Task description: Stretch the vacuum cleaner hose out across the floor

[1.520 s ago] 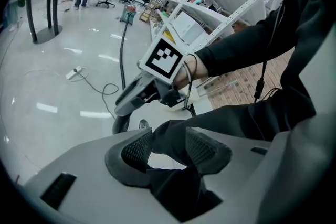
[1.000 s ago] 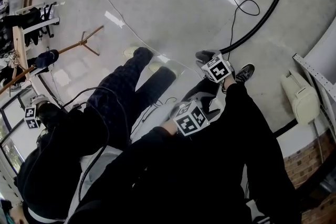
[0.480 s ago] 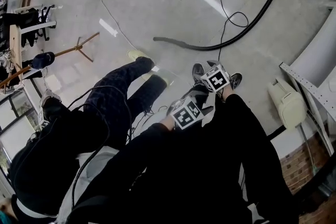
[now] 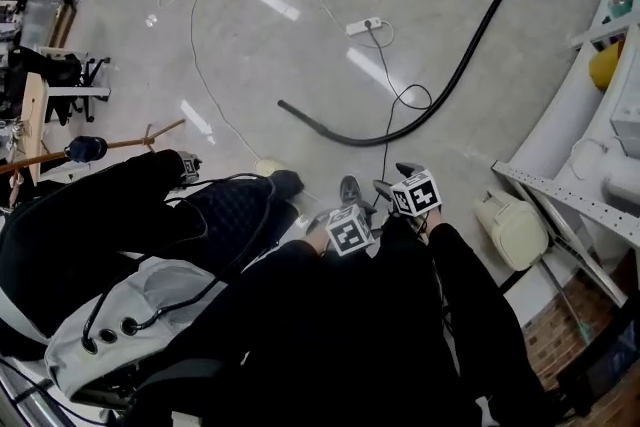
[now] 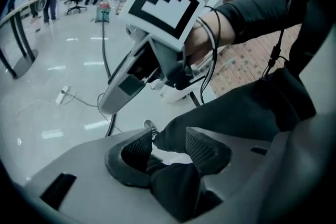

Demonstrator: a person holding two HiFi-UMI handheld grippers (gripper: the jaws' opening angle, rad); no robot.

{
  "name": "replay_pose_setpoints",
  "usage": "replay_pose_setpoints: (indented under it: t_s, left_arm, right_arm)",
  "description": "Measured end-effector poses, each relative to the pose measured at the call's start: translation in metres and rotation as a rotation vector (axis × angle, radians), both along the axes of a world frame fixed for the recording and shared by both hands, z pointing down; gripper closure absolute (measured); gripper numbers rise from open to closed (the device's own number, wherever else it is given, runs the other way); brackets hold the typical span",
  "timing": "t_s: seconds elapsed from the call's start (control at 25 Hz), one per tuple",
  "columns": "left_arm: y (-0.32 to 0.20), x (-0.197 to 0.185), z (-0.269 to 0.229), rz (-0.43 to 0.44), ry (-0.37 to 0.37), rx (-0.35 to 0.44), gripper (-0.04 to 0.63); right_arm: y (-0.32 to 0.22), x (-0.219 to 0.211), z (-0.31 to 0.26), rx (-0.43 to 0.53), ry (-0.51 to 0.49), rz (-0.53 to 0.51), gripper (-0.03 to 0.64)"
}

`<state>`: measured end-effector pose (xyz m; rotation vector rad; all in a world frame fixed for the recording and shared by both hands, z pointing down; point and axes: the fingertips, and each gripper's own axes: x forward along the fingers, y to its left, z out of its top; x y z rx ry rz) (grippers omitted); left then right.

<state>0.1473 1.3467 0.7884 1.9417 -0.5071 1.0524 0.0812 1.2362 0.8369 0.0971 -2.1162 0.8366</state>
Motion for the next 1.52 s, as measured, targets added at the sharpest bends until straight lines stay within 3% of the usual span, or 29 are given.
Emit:
replay_pose_setpoints:
  t_s: [0.08,0.16,0.4,0.72,0.88,1.0,1.16,1.32,1.52]
  left_arm:
    - [-0.008,0.007,-0.007,0.049,-0.021,0.024,0.383]
    - [-0.018,0.012,-0.014,0.027,-0.036,0.05,0.383]
    - [-0.054,0.017,-0.052,-0.163,-0.014,0.149,0.383]
    - [-0.072,-0.015,-0.104,-0.409,0.047,0.291,0.383]
    - [-0.083,-0.017,-0.116,-0.419,0.052,0.349,0.383]
    - [-0.082,-0.007,-0.135,-0.435,0.098,0.382,0.383]
    - [-0.083,0.009,-0.157,-0.39,0.149,0.4,0.385]
    - [-0.075,-0.001,-0.162,-0.367,0.176,0.433,0.383]
    - [-0.064,-0.034,-0.156,-0.389,0.192,0.407,0.383]
  right_arm:
    - [-0.01,0.019,-0.023,0.014,-0.023,0.039,0.297]
    - [-0.014,0.043,-0.044,0.022,-0.033,0.092,0.315]
    - [-0.018,0.105,-0.1,0.049,-0.097,0.256,0.375]
    - [-0.035,0.156,-0.166,0.126,-0.168,0.397,0.443]
    - [-0.046,0.183,-0.176,0.172,-0.192,0.463,0.46]
    - [-0.04,0.192,-0.186,0.204,-0.197,0.472,0.489]
    - [-0.04,0.2,-0.204,0.256,-0.187,0.503,0.526]
    - [-0.029,0.182,-0.211,0.285,-0.174,0.503,0.54]
    - [-0.021,0.149,-0.218,0.317,-0.145,0.461,0.551]
